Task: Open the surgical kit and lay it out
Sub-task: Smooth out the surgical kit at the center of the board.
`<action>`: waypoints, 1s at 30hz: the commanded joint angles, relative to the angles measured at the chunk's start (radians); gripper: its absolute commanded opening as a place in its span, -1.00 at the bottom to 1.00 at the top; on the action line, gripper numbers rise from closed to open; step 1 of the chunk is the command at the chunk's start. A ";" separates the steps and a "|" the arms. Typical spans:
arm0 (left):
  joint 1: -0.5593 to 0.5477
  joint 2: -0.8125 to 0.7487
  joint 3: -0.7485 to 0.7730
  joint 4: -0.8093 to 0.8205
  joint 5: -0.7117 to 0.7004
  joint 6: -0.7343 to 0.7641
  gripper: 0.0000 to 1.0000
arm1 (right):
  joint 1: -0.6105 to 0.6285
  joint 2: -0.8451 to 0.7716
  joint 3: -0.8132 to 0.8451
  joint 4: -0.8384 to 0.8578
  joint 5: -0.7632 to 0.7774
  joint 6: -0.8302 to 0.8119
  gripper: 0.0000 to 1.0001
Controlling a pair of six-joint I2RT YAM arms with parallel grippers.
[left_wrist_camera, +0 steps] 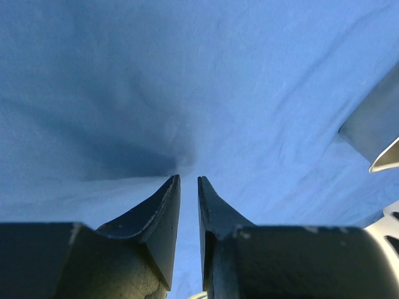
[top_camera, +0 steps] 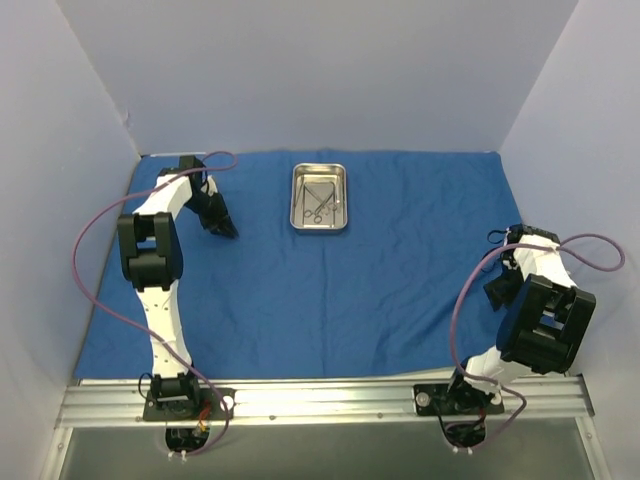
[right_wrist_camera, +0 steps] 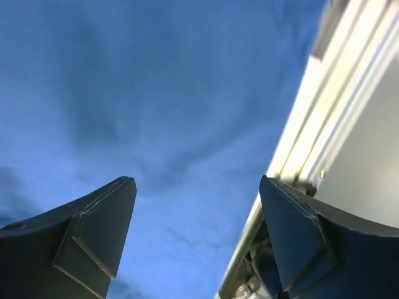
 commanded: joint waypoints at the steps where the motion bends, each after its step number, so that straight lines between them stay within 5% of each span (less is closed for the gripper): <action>1: 0.005 -0.069 0.000 0.020 0.033 0.004 -0.47 | -0.034 -0.102 -0.070 -0.062 -0.032 0.087 0.66; 4: 0.008 -0.066 0.025 0.001 0.033 0.008 -0.47 | -0.054 -0.119 -0.122 -0.072 -0.078 0.127 0.64; 7: 0.011 -0.068 0.033 -0.005 0.028 0.010 -0.47 | -0.057 -0.136 -0.150 -0.068 -0.077 0.175 0.36; 11: 0.013 -0.077 0.010 0.003 0.018 0.015 -0.47 | -0.042 -0.139 -0.050 0.043 -0.061 0.058 -0.85; 12: 0.014 -0.080 0.002 0.009 0.019 0.015 -0.47 | -0.043 -0.130 -0.033 0.072 -0.057 0.006 -0.98; 22: 0.011 -0.019 0.079 0.010 0.002 0.009 -0.49 | -0.004 0.080 0.099 0.475 -0.330 -0.474 -0.92; 30: 0.010 0.035 0.165 0.000 0.001 -0.008 -0.49 | -0.007 0.215 0.166 0.569 -0.407 -0.785 -1.00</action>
